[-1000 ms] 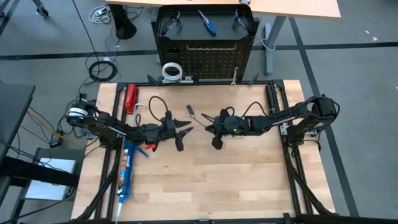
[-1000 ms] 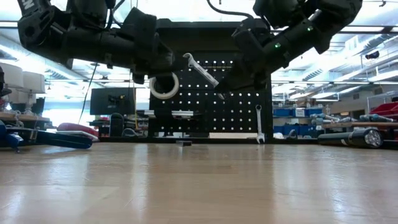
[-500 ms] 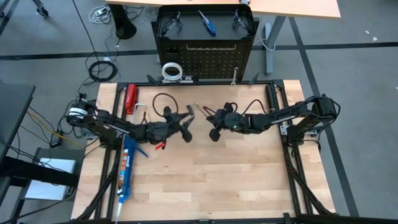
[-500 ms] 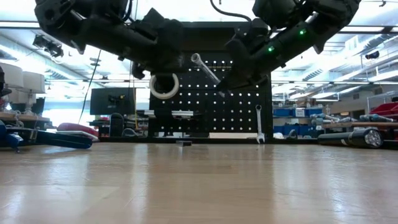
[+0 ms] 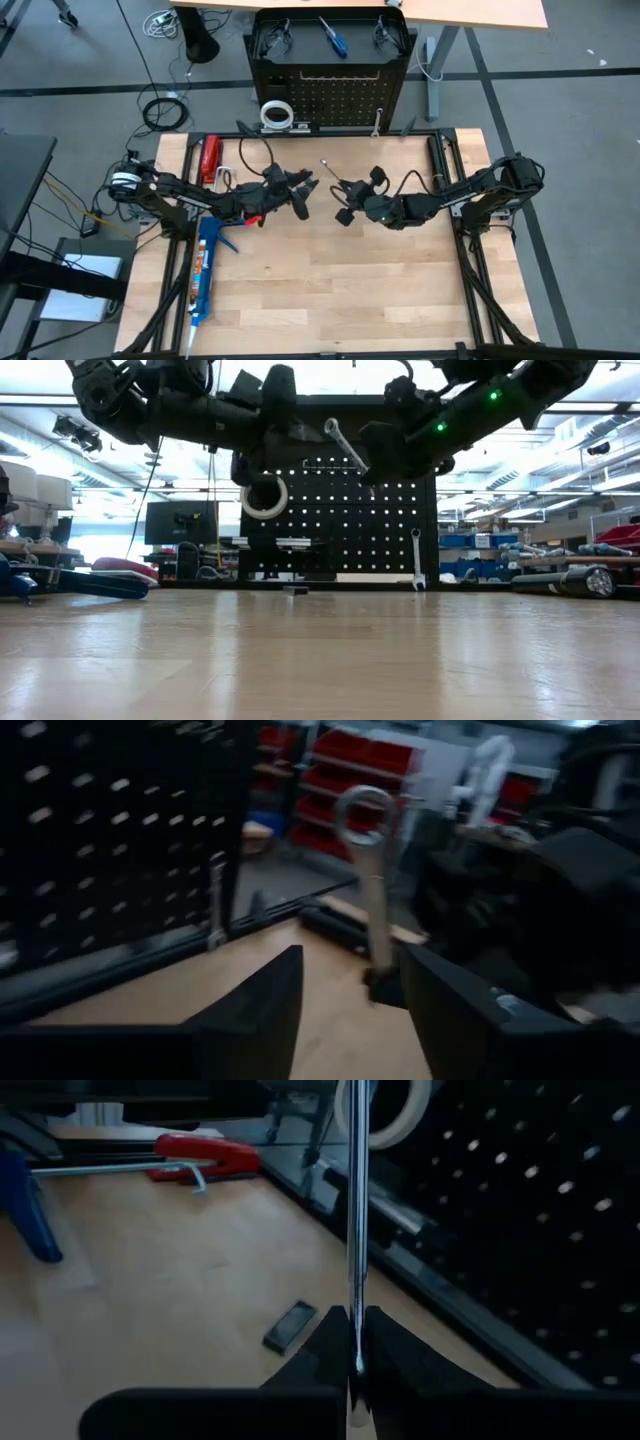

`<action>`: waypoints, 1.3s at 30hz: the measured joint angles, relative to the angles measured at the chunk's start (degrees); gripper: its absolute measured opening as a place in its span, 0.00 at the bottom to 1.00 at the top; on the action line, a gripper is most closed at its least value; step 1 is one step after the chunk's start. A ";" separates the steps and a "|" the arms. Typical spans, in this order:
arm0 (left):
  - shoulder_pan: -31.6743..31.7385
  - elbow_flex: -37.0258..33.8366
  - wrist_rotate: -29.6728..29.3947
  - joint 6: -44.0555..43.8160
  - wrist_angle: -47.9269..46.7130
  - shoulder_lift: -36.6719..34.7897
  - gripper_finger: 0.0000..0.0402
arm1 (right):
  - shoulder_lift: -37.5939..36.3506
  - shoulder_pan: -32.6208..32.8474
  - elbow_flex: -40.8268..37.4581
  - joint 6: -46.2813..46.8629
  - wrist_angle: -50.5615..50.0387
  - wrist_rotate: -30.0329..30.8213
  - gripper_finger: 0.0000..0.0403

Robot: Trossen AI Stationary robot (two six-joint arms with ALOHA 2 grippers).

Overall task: Hang tools onto peg board
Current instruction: Hang the wrench onto the black pegboard

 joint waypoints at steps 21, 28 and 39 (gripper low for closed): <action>0.72 10.49 1.51 11.13 1.60 7.03 0.43 | 0.04 1.21 0.00 -6.26 6.09 0.25 0.07; 0.81 10.60 1.62 11.59 1.63 7.03 0.12 | 0.09 1.98 0.00 -6.27 6.21 1.99 0.08; 0.79 10.64 2.84 11.80 1.68 7.01 0.04 | 0.09 2.04 0.00 -6.24 6.17 0.59 0.12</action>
